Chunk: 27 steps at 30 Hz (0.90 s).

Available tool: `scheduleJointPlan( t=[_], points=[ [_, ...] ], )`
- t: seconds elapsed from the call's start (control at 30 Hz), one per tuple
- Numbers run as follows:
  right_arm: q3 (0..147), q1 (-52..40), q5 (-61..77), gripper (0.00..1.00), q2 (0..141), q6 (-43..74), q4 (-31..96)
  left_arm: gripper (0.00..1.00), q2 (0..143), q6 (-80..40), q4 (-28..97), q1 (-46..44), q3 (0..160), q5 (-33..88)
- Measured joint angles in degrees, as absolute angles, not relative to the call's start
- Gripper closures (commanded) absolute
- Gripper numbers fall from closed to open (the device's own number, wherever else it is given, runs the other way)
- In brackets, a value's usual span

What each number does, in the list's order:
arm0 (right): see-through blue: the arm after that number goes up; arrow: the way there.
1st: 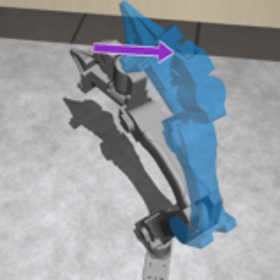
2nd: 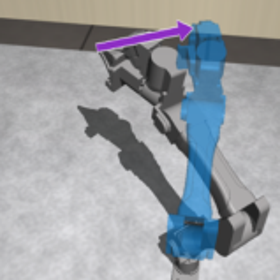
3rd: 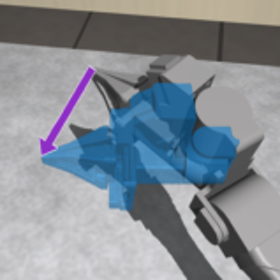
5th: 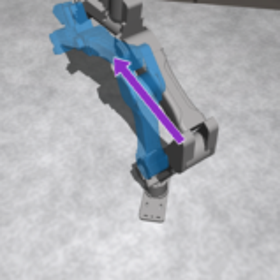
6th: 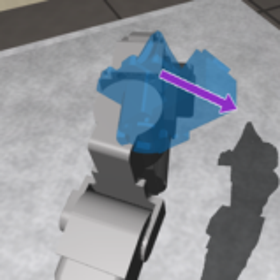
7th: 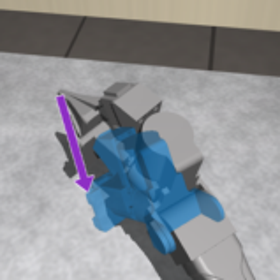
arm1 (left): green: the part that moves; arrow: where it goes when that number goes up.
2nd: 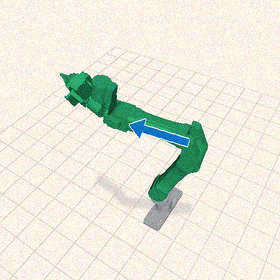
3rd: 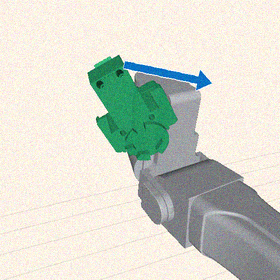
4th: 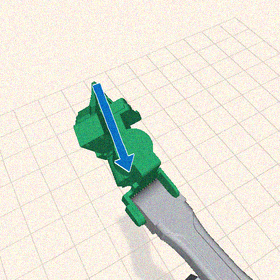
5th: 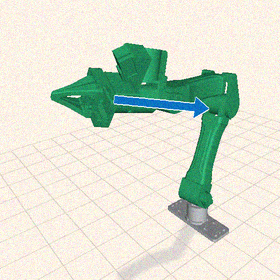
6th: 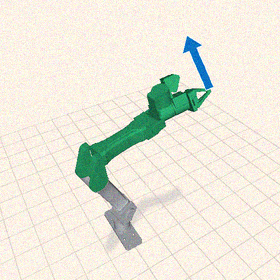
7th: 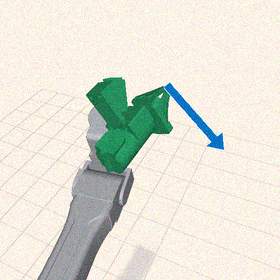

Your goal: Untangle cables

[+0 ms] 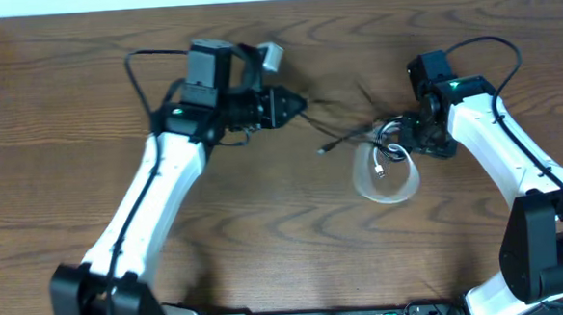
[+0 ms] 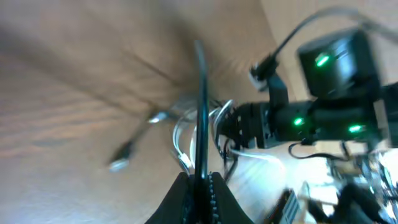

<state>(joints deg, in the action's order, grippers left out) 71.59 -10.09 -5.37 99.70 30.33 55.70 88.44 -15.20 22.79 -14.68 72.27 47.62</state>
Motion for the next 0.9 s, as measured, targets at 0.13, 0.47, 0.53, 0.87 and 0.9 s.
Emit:
scheduleJointPlan(
  t=[0.13,0.47,0.53,0.87,0.9],
  points=[
    [71.55,-8.38,-7.53,0.36,99.70,31.22,55.13,0.92,83.81,-15.27,25.58,-10.17,72.27,47.13],
    [71.50,-8.10,15.88,0.31,99.70,17.76,46.96,0.75,82.74,-12.82,33.36,-9.06,72.29,46.15],
    [71.50,-8.10,22.31,0.27,99.68,14.68,45.93,0.69,83.13,-11.86,33.39,-9.30,72.29,46.17],
    [71.50,-7.27,27.97,0.20,96.57,14.41,45.54,0.52,87.46,-10.57,30.22,-10.85,72.29,46.04],
    [71.50,-6.85,27.11,0.20,96.47,14.94,45.56,0.52,88.53,-10.61,28.64,-11.70,72.29,46.06]
  ],
)
